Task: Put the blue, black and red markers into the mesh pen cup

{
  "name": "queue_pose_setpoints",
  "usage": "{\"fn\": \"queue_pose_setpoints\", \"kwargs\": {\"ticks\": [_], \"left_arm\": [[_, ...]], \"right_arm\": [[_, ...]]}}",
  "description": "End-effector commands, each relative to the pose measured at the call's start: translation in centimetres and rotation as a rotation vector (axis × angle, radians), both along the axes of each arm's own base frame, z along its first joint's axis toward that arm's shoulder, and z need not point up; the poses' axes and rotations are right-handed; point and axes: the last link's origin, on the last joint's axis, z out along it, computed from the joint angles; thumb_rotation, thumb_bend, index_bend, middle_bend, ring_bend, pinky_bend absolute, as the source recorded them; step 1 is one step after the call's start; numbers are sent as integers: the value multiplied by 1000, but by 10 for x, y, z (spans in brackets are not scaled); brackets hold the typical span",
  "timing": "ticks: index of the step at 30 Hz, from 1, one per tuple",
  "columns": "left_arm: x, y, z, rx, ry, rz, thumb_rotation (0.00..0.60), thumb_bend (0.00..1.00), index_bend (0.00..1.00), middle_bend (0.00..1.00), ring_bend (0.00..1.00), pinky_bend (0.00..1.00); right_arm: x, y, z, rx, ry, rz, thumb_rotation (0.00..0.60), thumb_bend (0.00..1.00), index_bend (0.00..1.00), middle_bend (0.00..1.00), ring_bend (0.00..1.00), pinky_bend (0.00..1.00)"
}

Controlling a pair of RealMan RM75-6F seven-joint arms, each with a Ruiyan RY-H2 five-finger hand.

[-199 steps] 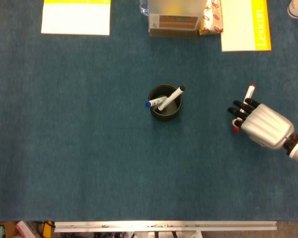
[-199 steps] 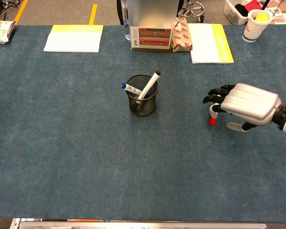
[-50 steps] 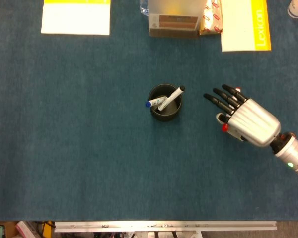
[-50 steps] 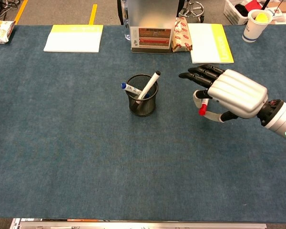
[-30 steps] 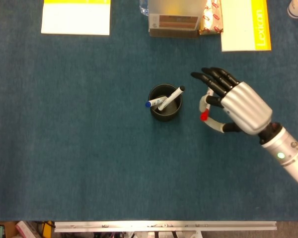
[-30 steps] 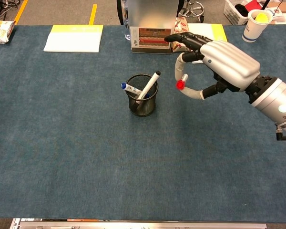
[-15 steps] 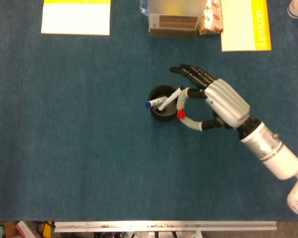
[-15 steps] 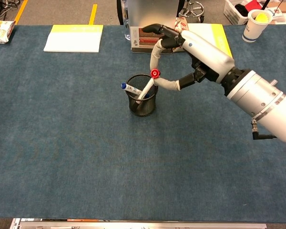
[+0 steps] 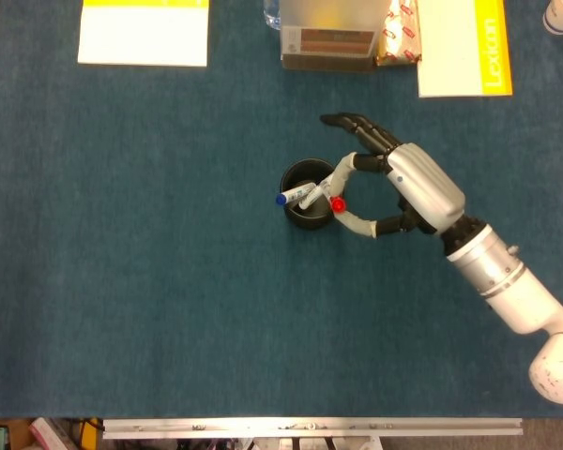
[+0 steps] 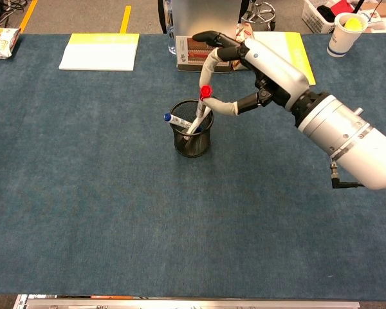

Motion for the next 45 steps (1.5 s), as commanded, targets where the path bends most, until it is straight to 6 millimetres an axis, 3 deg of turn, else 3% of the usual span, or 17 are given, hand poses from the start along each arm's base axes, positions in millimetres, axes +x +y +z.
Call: {"fn": "queue_pose_setpoints", "kwargs": {"ticks": [1, 11, 14, 18, 19, 22, 30, 34, 38, 45], "left_arm": [[1, 0, 1, 1, -3, -3, 600, 241, 387, 84, 19, 185], [2, -1, 2, 4, -4, -8, 600, 241, 387, 84, 19, 190], [1, -1, 1, 2, -1, -6, 600, 241, 387, 84, 19, 190], [1, 0, 1, -1, 1, -3, 600, 241, 387, 84, 19, 191], [1, 0, 1, -2, 1, -3, 600, 241, 387, 84, 19, 191], [1, 0, 0, -4, 2, -3, 600, 241, 387, 84, 19, 191], [0, 0, 0, -7, 2, -1, 600, 241, 387, 84, 19, 193], [-1, 1, -1, -9, 4, 0, 600, 241, 387, 84, 19, 193], [-2, 2, -3, -20, 3, 6, 600, 241, 387, 84, 19, 194], [-8, 9, -11, -55, -9, 23, 600, 241, 387, 84, 19, 198]], "right_arm": [[-3, 0, -6, 18, -10, -15, 600, 283, 636, 108, 12, 105], [-23, -3, -14, 34, 19, -49, 600, 276, 613, 111, 12, 105], [-27, -5, -13, 27, 46, -48, 600, 188, 457, 112, 12, 105], [-31, -6, -9, 23, 90, -46, 600, 6, 170, 100, 12, 105], [-32, -7, -8, 24, 104, -46, 600, 0, 98, 93, 12, 105], [-33, -7, -3, 16, 135, -39, 600, 0, 8, 87, 11, 104], [-42, 6, 14, -117, 342, 102, 600, 0, 0, 88, 10, 96], [-50, 17, 30, -259, 515, 214, 600, 0, 94, 130, 14, 98], [-62, 34, 56, -491, 757, 352, 600, 0, 140, 151, 28, 99], [-81, 53, 93, -677, 962, 376, 600, 0, 177, 153, 32, 99]]}}
